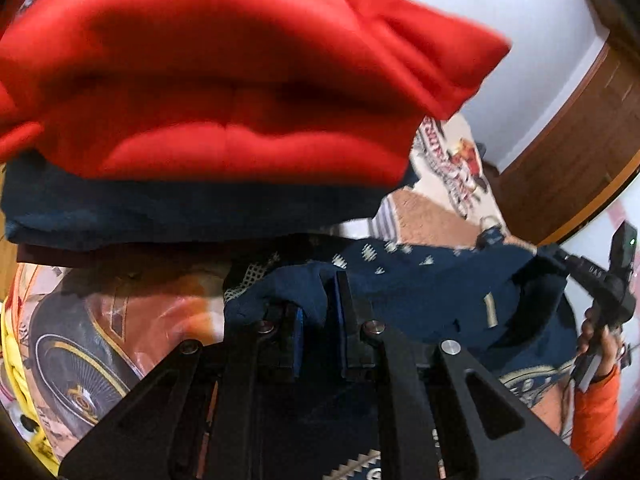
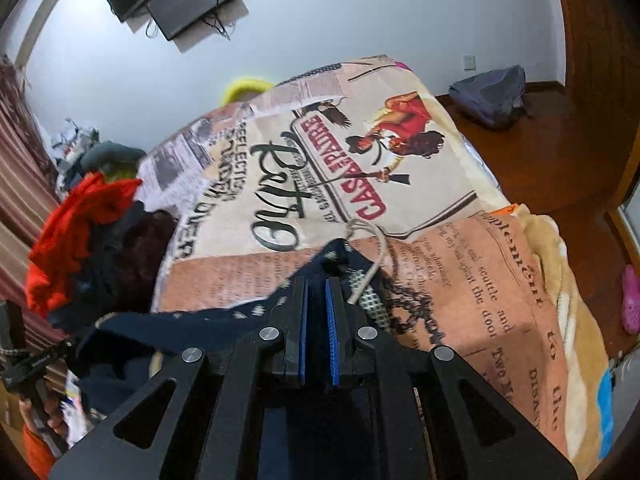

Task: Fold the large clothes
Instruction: 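Fold the lifted hoodie over onto itself with both tools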

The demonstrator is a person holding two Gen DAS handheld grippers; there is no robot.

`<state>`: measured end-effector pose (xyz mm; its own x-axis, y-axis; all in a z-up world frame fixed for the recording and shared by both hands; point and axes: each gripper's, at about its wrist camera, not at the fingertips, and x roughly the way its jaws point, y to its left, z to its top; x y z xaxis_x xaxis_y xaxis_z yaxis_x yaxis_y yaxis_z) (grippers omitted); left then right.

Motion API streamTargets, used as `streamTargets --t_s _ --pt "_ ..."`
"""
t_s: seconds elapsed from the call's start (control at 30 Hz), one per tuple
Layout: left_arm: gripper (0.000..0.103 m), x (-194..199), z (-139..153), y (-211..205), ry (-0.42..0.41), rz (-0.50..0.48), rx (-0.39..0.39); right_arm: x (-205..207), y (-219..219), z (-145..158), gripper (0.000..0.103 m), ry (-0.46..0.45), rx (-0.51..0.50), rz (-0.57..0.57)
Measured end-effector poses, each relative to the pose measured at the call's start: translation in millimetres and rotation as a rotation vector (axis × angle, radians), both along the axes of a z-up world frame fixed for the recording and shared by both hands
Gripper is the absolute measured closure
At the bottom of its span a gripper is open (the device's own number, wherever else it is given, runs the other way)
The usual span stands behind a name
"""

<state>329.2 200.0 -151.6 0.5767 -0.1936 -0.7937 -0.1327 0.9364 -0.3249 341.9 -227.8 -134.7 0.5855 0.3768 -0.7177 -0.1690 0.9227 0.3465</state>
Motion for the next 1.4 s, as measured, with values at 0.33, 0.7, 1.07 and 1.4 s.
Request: streamTargets --t_s 0.33,0.7,1.07,1.4 --pt "0.070 -24.8 39.8 -3.9 -0.043 -0.034 -0.054 -21.1 -23.5 28.7 0.094 0.004 -0.033 -0.004" --pt "0.055 -74.4 74.3 -61.2 -0.118 -0.141 0.215 -90.3 30.2 59.0 0.062 -0.106 -0.109 0.223" --pt "0.055 -64.3 1.1 -95.5 0.041 -0.252 0.159 -101.9 99.2 6.5 0.062 0.019 -0.195 0.427" --pt "0.055 16.2 11.9 -86.0 -0.028 -0.166 0.312 -15.3 118.6 -11.4 0.062 0.097 -0.237 0.317"
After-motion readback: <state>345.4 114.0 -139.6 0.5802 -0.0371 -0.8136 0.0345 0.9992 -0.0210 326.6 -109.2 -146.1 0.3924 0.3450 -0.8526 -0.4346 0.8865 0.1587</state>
